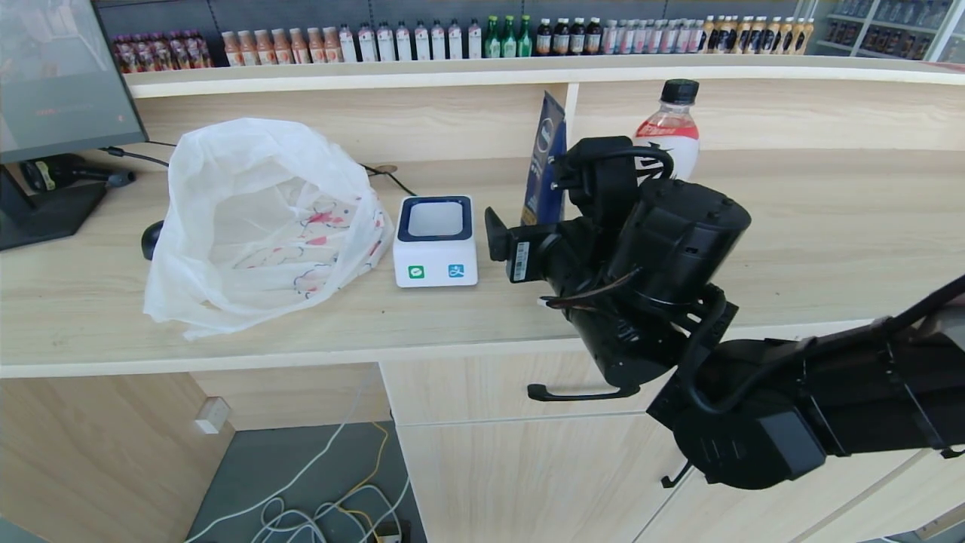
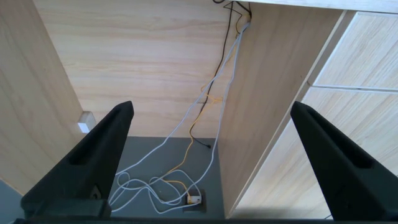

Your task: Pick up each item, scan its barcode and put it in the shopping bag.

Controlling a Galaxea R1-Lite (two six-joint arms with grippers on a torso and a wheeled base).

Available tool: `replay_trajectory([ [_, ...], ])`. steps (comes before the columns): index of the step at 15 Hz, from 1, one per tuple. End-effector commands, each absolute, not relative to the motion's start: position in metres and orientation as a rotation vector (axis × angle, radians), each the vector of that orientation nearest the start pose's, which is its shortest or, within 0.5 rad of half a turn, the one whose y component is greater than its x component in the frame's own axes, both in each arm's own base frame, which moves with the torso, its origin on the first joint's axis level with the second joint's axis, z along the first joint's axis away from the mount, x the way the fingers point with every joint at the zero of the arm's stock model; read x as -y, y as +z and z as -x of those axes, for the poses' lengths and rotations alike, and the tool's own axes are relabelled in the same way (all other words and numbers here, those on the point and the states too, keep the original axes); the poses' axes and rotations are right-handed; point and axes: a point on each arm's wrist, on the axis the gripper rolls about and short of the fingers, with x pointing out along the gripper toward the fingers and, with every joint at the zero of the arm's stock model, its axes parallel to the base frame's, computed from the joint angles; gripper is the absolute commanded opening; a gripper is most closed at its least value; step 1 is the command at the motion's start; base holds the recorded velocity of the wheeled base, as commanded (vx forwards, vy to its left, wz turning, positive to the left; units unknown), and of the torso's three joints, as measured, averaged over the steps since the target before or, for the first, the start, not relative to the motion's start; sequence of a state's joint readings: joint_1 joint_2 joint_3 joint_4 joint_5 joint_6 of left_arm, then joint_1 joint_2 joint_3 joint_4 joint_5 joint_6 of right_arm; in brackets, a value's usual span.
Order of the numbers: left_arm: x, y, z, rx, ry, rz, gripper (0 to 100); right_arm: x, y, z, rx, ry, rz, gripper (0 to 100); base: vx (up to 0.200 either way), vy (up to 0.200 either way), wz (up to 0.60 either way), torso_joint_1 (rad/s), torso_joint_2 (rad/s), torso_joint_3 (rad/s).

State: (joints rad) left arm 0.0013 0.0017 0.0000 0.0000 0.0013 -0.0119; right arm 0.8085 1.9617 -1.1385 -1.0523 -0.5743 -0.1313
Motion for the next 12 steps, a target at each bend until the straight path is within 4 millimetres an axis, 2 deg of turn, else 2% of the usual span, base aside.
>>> replay_trajectory([
  [1, 0.000, 0.076, 0.023, -0.002, 0.003, 0.012, 100, -0.271, 0.221, -0.280, 0.194, 0.212, -0.018, 100, 0.000, 0.000, 0.00, 0.000, 0.00, 0.000],
  [10, 0.000, 0.076, 0.023, -0.002, 0.003, 0.014, 100, -0.275, 0.223, -0.303, 0.217, 0.186, -0.029, 100, 0.000, 0.000, 0.00, 0.000, 0.00, 0.000],
  [12, 0.000, 0.076, 0.023, -0.002, 0.003, 0.014, 100, -0.269, 0.225, -0.309, 0.227, 0.187, -0.029, 100, 0.000, 0.000, 0.00, 0.000, 0.00, 0.000],
])
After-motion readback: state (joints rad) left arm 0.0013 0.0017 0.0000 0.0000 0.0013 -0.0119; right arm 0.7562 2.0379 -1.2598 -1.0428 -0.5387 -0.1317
